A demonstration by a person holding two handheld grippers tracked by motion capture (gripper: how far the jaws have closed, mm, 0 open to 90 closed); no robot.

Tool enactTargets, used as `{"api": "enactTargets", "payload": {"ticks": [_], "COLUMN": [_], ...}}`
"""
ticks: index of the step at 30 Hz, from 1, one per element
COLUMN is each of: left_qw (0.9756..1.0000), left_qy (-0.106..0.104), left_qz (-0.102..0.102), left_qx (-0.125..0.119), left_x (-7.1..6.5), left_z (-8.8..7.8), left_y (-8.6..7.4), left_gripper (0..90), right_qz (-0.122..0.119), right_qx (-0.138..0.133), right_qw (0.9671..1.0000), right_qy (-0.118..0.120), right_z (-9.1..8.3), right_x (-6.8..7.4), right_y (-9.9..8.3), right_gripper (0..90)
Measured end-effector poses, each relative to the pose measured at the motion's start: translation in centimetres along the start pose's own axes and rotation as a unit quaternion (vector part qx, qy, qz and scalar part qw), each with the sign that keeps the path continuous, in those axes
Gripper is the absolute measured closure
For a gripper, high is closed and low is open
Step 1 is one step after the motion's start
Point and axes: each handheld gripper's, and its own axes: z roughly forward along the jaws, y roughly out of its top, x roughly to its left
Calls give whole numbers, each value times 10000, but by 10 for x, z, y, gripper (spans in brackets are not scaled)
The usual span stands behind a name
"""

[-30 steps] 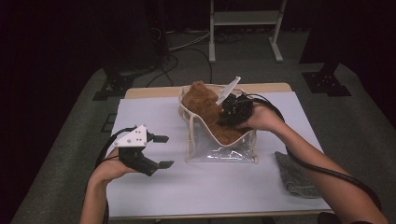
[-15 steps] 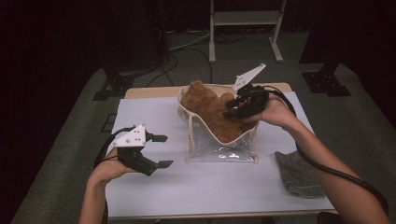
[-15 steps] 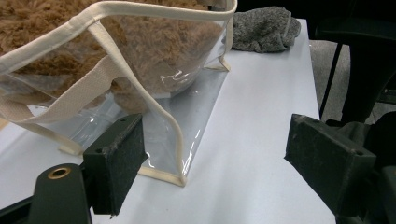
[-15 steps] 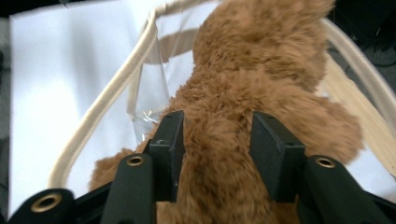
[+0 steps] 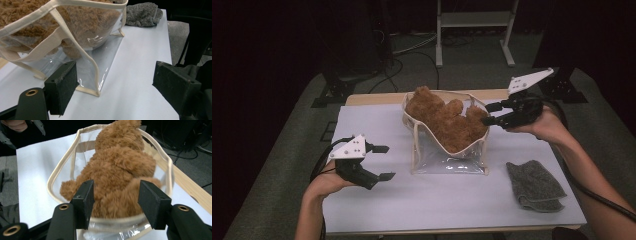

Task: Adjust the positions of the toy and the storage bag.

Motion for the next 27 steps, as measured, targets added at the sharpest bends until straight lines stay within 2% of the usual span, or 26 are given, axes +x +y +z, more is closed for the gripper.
{"api": "enactTargets", "payload": {"ticks": [5, 13, 27], "left_qw": [10000, 9999, 9999], "left_qy": [-3, 21, 30], "left_qz": [-67, -150, -112], "left_qx": [34, 35, 49], "left_x": [0, -1, -3], "left_z": [1, -1, -4], "left_y": [-5, -11, -11], "left_gripper": [187, 186, 186], "right_qz": [131, 374, 692], "right_qx": [-58, -55, 3], "right_qw": [9998, 9990, 9973], "right_qy": [-104, -230, -250], "right_z": [-13, -25, -25], "right_x": [-3, -4, -2], "right_y": [-20, -48, -91], "right_gripper": [436, 418, 398]}}
